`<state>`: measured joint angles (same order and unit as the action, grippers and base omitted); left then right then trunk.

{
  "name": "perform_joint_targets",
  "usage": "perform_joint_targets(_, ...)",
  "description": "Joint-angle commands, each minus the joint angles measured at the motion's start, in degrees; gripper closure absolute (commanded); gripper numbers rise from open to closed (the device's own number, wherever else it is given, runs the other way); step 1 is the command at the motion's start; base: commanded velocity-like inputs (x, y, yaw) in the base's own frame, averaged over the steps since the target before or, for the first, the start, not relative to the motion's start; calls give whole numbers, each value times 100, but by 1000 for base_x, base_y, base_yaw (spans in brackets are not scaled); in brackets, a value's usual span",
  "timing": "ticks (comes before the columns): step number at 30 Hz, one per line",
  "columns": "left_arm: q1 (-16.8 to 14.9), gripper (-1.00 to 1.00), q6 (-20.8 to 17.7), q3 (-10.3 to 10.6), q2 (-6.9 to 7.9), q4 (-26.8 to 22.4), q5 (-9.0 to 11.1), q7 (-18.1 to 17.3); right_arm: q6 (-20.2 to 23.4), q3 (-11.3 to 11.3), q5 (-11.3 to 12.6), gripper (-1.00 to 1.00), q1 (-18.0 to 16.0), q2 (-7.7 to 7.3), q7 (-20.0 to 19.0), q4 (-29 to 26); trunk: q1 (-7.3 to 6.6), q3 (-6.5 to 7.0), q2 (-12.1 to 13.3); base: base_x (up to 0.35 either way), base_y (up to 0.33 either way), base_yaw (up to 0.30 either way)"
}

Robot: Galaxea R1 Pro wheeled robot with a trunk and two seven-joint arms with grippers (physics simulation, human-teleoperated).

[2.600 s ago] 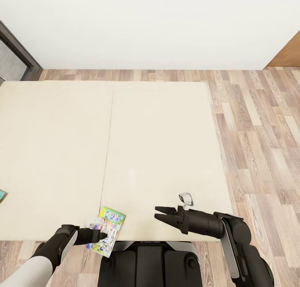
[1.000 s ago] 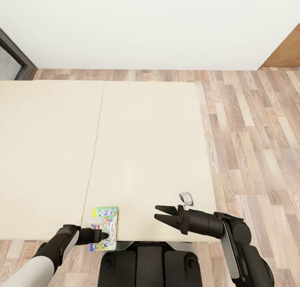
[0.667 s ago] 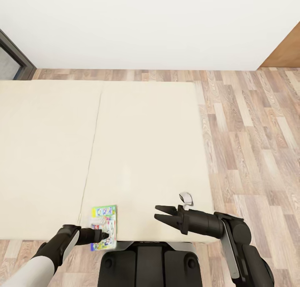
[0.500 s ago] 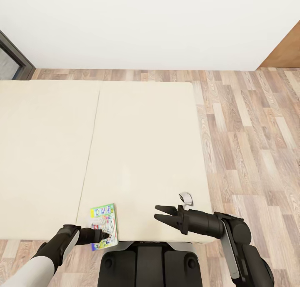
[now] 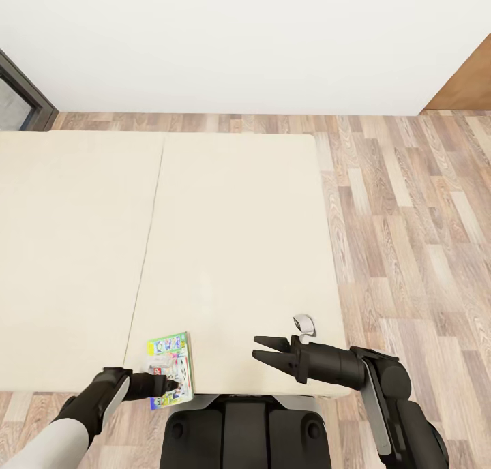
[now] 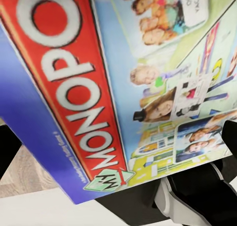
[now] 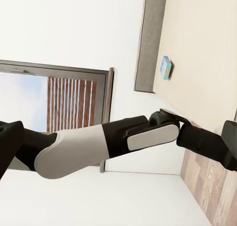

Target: Put all the toys in the child's room - the three board games (two on the bed and one on the table), the two jigsaw puzzles on the table, and the tennis ball on the table - inside the toy box on the table in the child's room.

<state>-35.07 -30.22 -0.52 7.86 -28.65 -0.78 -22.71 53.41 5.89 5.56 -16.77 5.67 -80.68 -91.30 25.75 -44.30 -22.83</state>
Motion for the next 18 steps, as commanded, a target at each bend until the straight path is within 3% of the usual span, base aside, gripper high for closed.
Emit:
perform_joint_targets(1, 0, -100, -35, -15, 10, -9, -9, -23, 47, 8, -2, -100, -2, 6, -18, -2, 3, -6, -9, 0, 0, 0)
perform_joint_targets(18, 0, -100, 39, -53, 63, -103, -3, -14, 45, 8, -12, -100, -2, 13, 132, -2, 3, -6, -9, 0, 0, 0)
